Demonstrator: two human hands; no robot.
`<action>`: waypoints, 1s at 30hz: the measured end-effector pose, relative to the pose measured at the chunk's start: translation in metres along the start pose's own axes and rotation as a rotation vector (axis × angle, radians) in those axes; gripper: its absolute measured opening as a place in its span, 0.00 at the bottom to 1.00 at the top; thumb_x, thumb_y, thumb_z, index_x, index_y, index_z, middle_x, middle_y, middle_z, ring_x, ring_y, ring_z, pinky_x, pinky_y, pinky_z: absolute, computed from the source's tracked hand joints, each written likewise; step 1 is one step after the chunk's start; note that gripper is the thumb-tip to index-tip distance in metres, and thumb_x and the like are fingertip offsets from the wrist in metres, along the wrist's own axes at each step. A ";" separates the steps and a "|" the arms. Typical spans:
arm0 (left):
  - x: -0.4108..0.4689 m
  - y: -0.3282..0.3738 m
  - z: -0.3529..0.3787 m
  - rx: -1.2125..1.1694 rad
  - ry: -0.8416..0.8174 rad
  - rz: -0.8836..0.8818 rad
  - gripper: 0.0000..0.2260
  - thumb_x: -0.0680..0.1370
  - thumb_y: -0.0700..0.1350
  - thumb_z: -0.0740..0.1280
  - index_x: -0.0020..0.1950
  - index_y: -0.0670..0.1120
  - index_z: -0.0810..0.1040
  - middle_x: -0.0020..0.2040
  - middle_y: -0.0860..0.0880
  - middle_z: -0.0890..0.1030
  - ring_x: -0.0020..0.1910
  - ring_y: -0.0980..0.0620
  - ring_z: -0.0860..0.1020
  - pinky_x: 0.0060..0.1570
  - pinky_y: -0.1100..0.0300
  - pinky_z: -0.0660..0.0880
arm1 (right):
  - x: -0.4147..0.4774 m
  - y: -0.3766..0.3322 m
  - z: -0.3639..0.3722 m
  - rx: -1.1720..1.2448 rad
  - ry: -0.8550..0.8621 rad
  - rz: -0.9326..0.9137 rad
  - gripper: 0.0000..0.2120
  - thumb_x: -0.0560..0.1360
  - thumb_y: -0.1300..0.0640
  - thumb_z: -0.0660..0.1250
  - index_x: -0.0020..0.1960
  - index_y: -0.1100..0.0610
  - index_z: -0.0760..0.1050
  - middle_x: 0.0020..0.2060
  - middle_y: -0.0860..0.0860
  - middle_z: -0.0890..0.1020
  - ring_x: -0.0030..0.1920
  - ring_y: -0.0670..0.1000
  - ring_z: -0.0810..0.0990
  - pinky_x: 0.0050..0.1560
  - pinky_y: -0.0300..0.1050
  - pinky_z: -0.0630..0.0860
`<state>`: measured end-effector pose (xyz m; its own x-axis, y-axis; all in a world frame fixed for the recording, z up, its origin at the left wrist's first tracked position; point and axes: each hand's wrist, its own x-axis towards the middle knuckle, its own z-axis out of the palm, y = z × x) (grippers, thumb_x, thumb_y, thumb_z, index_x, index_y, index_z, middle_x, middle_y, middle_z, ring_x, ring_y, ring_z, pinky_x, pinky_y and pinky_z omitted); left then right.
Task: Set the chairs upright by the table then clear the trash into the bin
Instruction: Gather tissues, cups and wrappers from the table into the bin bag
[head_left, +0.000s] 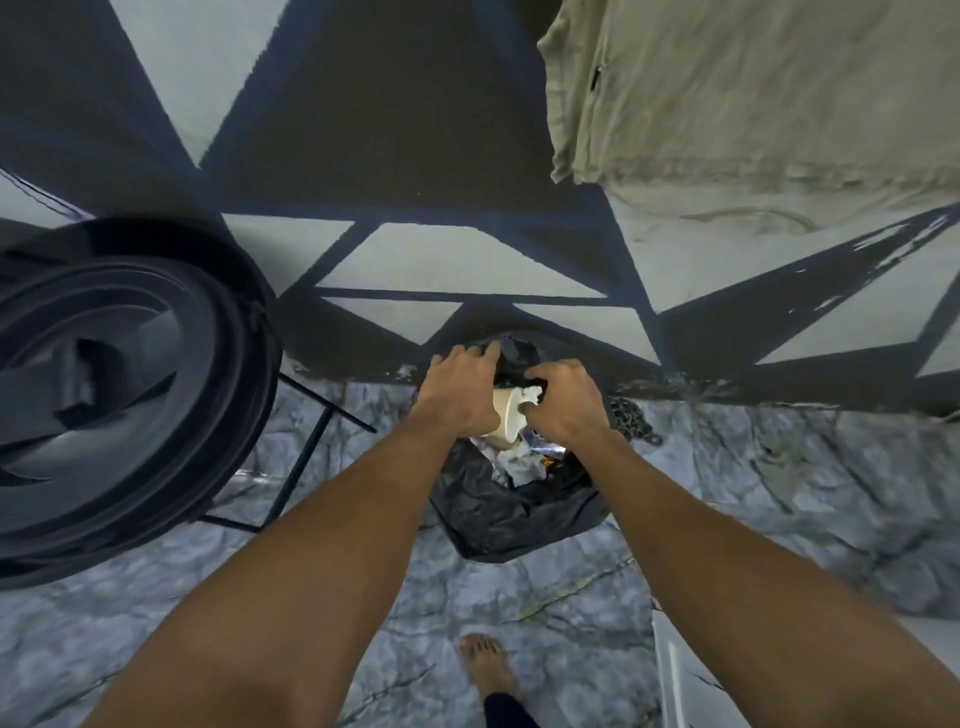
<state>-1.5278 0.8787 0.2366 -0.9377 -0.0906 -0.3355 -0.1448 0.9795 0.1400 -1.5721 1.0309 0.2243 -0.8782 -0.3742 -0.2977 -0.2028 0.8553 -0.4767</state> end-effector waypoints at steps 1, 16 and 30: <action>-0.001 -0.001 0.003 -0.004 -0.003 -0.001 0.40 0.69 0.47 0.73 0.78 0.45 0.59 0.69 0.43 0.74 0.69 0.41 0.70 0.67 0.43 0.68 | 0.000 0.000 0.001 -0.007 -0.009 0.007 0.25 0.68 0.56 0.75 0.65 0.52 0.80 0.63 0.58 0.78 0.61 0.59 0.79 0.63 0.51 0.77; -0.178 -0.149 0.006 -0.290 0.269 -0.364 0.26 0.73 0.47 0.69 0.71 0.44 0.70 0.66 0.44 0.76 0.66 0.41 0.71 0.61 0.46 0.73 | -0.059 -0.184 0.075 -0.079 -0.219 -0.426 0.11 0.71 0.61 0.66 0.51 0.56 0.84 0.49 0.58 0.85 0.54 0.60 0.81 0.49 0.46 0.76; -0.608 -0.313 0.109 -0.570 0.504 -1.163 0.19 0.75 0.46 0.70 0.64 0.44 0.76 0.63 0.45 0.77 0.66 0.44 0.73 0.60 0.50 0.75 | -0.350 -0.473 0.298 -0.300 -0.629 -1.170 0.19 0.78 0.54 0.67 0.68 0.54 0.78 0.66 0.50 0.80 0.69 0.53 0.74 0.69 0.47 0.70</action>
<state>-0.8777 0.6473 0.2950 -0.1855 -0.9680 -0.1689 -0.9050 0.1013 0.4132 -1.0395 0.6501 0.3076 0.1989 -0.9575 -0.2090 -0.8423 -0.0580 -0.5359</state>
